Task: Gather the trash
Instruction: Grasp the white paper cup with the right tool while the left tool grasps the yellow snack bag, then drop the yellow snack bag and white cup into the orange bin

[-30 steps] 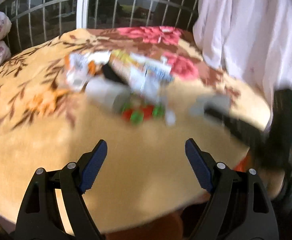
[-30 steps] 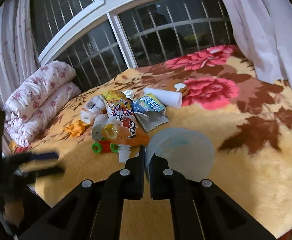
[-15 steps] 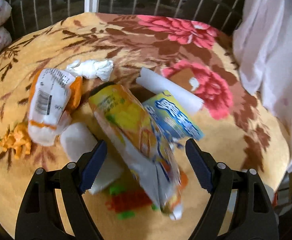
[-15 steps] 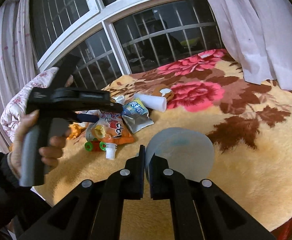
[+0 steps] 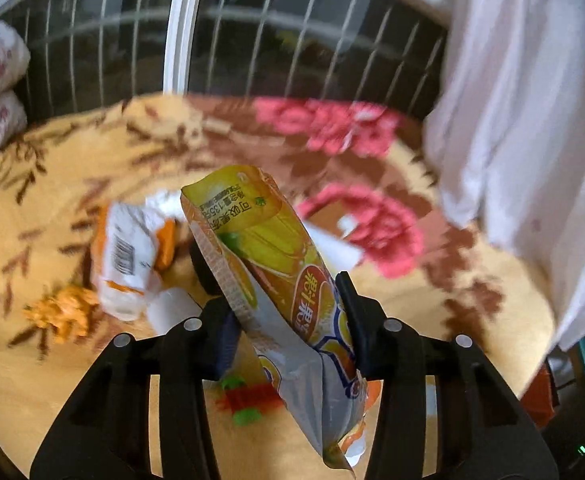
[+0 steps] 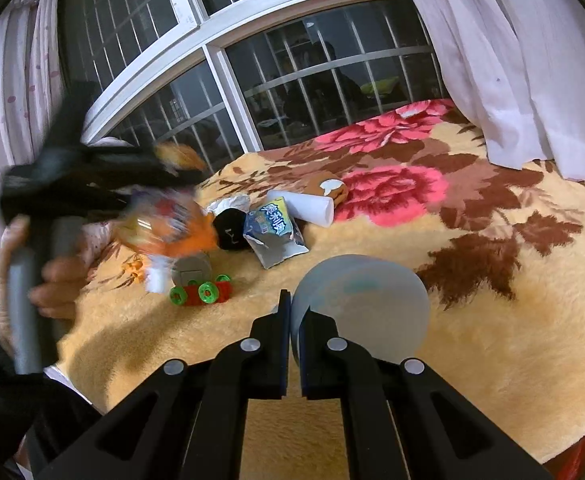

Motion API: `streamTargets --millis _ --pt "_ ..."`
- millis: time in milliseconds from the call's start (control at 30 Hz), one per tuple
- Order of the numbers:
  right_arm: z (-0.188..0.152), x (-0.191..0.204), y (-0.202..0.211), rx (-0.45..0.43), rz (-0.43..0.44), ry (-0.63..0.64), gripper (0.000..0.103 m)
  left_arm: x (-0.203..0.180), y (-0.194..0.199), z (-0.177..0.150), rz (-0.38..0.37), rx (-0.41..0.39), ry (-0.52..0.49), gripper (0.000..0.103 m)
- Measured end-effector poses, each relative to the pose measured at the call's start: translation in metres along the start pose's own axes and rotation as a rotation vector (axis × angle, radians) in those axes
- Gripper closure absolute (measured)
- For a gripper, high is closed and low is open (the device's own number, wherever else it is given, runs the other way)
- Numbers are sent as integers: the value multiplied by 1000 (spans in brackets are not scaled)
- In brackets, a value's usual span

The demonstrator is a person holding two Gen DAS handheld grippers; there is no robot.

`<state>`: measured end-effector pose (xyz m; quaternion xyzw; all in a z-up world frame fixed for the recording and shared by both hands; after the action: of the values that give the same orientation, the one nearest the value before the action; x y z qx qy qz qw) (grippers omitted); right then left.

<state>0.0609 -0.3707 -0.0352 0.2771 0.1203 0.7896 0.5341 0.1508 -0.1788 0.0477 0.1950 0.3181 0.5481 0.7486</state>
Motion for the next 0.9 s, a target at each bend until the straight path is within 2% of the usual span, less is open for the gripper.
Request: streamTargets --millis 100,200,367,467,633,767,900 --pt "0 4 0 -5 5 5 100 -10 44 -5 -23 -65 -51 60" --pt "0 11 1 -12 7 23 100 -15 85 -23 -22 -119 -121 60" --pt "-3 26 15 -34 2 31 100 -11 131 -78 34 -160 -242 60" --pt "-11 43 34 -28 33 31 100 -2 145 -119 46 -126 -282 60" --pt "-32 76 62 18 76 80 100 9 159 -180 -5 -48 -306 60" --pt "-58 102 78 87 114 121 100 15 158 -216 -28 14 -324 60" --pt "-91 118 83 178 117 158 100 27 148 -245 -44 93 -309 60"
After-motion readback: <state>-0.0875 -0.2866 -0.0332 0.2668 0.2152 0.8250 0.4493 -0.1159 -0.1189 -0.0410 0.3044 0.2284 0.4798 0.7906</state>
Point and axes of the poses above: each gripper's, at about its wrist camera, not at the fingertips, and y roughly against the way its jaws point, x to its left, z to its top, the point moved 5 cm from there along -y, roughly the way its jaws point, and after that the axes turned 2 degrees about -z, right-handed, at the moved point
